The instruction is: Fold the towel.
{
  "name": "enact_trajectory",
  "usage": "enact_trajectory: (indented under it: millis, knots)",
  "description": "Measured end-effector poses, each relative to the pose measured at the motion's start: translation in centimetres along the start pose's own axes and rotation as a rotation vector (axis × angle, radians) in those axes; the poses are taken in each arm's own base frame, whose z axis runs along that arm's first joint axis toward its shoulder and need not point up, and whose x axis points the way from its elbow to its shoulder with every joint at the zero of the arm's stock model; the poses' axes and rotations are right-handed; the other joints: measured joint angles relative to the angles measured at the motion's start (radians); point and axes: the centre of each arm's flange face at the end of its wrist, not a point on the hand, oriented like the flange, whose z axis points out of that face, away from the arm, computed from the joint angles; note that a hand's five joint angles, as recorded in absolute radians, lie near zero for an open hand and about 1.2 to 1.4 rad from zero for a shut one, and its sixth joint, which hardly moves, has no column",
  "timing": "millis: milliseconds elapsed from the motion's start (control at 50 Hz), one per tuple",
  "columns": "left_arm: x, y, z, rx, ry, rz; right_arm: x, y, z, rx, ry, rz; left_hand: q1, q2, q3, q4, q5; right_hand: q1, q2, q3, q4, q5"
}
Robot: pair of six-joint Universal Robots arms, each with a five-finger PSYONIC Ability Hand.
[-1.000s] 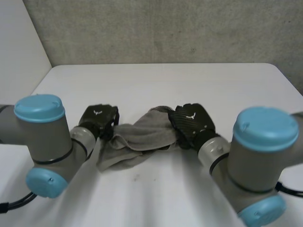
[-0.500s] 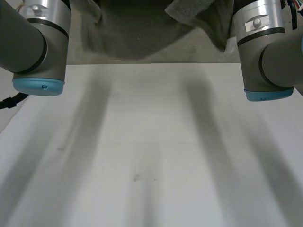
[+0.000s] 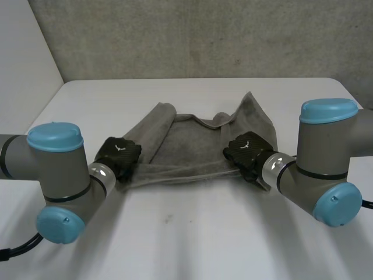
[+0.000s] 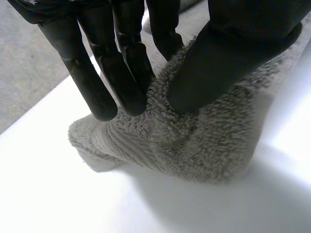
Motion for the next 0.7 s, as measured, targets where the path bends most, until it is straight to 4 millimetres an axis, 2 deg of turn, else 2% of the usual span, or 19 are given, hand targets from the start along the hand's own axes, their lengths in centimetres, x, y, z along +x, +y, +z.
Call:
enact_trajectory:
  millis: [60,80,120,140,200,220,240,340,440,600,620,700]
  knots:
    - [0.0,-0.1,-0.2,-0.004,0.003,0.012,0.2,-0.2,-0.2,0.003,0.007,0.003,-0.025,-0.050,-0.050,-0.051,-0.032,0.000,0.000,0.000,0.000,0.000]
    - [-0.1,-0.6,-0.4,0.005,0.000,0.022,0.5,-0.5,-0.6,0.010,0.018,0.015,-0.289,-0.265,-0.263,-0.265,-0.272,0.000,0.000,0.000,0.000,0.001]
    - [-0.2,-1.0,-0.6,0.016,-0.004,0.024,0.6,-0.6,-0.8,0.014,0.023,0.026,-0.345,-0.349,-0.347,-0.349,-0.355,0.000,0.000,0.000,0.000,0.001]
    - [-0.3,-1.7,-0.9,0.036,-0.011,0.024,0.7,-0.7,-1.1,0.017,0.029,0.048,-0.556,-0.536,-0.535,-0.527,-0.537,0.000,0.000,0.000,0.000,0.001]
    - [-0.5,-2.5,-1.4,0.061,-0.020,0.023,1.0,-0.7,-1.5,0.018,0.039,0.104,-0.761,-0.756,-0.745,-0.748,-0.760,0.000,0.000,0.000,0.000,0.002]
    - [-0.5,-2.5,-1.4,0.061,-0.020,0.023,1.0,-0.7,-1.5,0.018,0.039,0.104,-0.761,-0.756,-0.745,-0.748,-0.760,0.000,0.000,0.000,0.000,0.002]
    - [-0.6,-3.0,-1.8,0.075,-0.030,0.018,1.3,-0.5,-1.7,0.013,0.048,0.166,-0.833,-0.841,-0.841,-0.842,-0.851,0.000,0.000,0.000,0.000,0.002]
    - [-0.8,-3.5,-3.0,0.085,-0.050,-0.007,1.9,0.2,-1.8,0.001,0.066,0.317,-0.883,-0.894,-0.896,-0.896,-0.905,0.000,0.000,0.000,0.000,0.002]
    - [-0.8,-3.3,-4.9,0.076,-0.057,-0.118,2.5,1.2,-1.6,-0.008,0.081,0.459,-0.890,-0.890,-0.890,-0.890,-0.899,0.000,0.000,0.000,0.000,0.002]
    - [0.0,-1.8,-6.6,0.027,-0.028,-0.365,2.8,1.8,-1.3,-0.007,0.091,0.511,-0.643,-0.632,-0.632,-0.644,-0.655,0.000,0.000,0.000,0.000,0.002]
    - [0.4,-1.5,-6.8,0.014,-0.015,-0.415,2.7,1.9,-1.3,-0.007,0.090,0.510,-0.549,-0.552,-0.551,-0.553,-0.564,0.000,0.000,0.000,0.000,0.002]
    - [1.1,-0.9,-7.0,-0.010,0.008,-0.486,2.5,2.0,-1.2,-0.012,0.084,0.504,-0.552,-0.551,-0.551,-0.551,-0.558,0.000,0.000,0.000,0.000,0.002]
